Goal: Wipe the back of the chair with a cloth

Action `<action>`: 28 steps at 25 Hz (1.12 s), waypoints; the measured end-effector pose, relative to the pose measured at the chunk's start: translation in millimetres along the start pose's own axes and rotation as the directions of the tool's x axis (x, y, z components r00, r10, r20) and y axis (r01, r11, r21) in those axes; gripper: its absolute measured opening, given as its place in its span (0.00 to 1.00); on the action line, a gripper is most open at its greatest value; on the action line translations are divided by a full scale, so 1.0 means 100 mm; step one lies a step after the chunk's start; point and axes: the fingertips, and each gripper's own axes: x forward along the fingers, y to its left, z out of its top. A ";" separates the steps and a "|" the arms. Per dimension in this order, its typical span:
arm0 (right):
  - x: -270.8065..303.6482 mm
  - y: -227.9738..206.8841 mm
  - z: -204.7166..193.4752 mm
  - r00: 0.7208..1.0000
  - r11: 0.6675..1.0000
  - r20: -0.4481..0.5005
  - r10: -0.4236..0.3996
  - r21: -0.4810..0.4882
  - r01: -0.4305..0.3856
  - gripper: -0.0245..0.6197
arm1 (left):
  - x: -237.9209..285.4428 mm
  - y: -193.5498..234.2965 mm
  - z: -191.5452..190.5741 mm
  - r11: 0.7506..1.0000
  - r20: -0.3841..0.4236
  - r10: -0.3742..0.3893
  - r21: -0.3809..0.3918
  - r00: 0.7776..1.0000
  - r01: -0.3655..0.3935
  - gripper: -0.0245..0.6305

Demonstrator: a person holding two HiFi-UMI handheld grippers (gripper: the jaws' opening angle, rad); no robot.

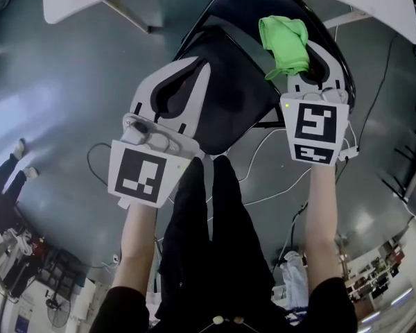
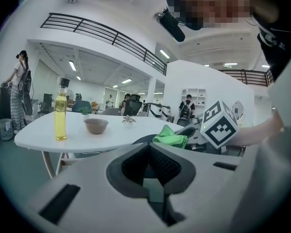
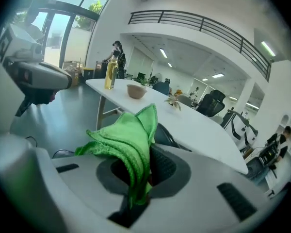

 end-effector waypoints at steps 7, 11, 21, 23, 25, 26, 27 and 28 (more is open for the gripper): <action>-0.06 -0.22 0.25 0.999 0.999 0.021 -0.040 -0.029 0.041 0.10 | -0.04 0.01 0.07 1.000 0.003 0.001 -0.008 1.000 -0.001 0.05; 0.03 -0.33 0.29 0.999 0.998 0.017 -0.045 -0.042 0.046 0.11 | -0.02 0.02 0.12 1.000 0.003 0.009 -0.009 1.000 -0.009 0.05; 0.33 -0.16 0.21 1.000 0.998 -0.009 -0.023 -0.062 0.023 0.11 | -0.05 0.19 -0.06 0.999 -0.015 0.036 -0.033 0.999 -0.036 0.05; 0.36 -0.12 0.21 1.000 0.997 -0.013 -0.020 -0.071 0.019 0.11 | -0.05 0.22 -0.07 0.999 -0.013 0.037 -0.037 0.999 -0.037 0.05; 0.39 -0.08 0.19 1.000 0.997 -0.020 -0.003 -0.074 0.001 0.11 | -0.04 0.22 -0.07 0.999 -0.011 0.037 -0.040 0.999 -0.037 0.05; 0.41 -0.06 0.18 1.000 0.997 -0.024 0.003 -0.077 -0.005 0.10 | -0.04 0.22 -0.07 0.999 -0.012 0.036 -0.041 0.999 -0.036 0.05; 0.42 -0.04 0.17 1.000 0.996 -0.027 0.005 -0.084 -0.007 0.11 | -0.04 0.22 -0.08 0.999 -0.015 0.035 -0.041 0.999 -0.035 0.05; 0.44 -0.01 0.16 0.999 0.996 -0.032 0.006 -0.093 -0.009 0.11 | -0.05 0.23 -0.09 0.999 -0.016 0.034 -0.042 0.999 -0.035 0.05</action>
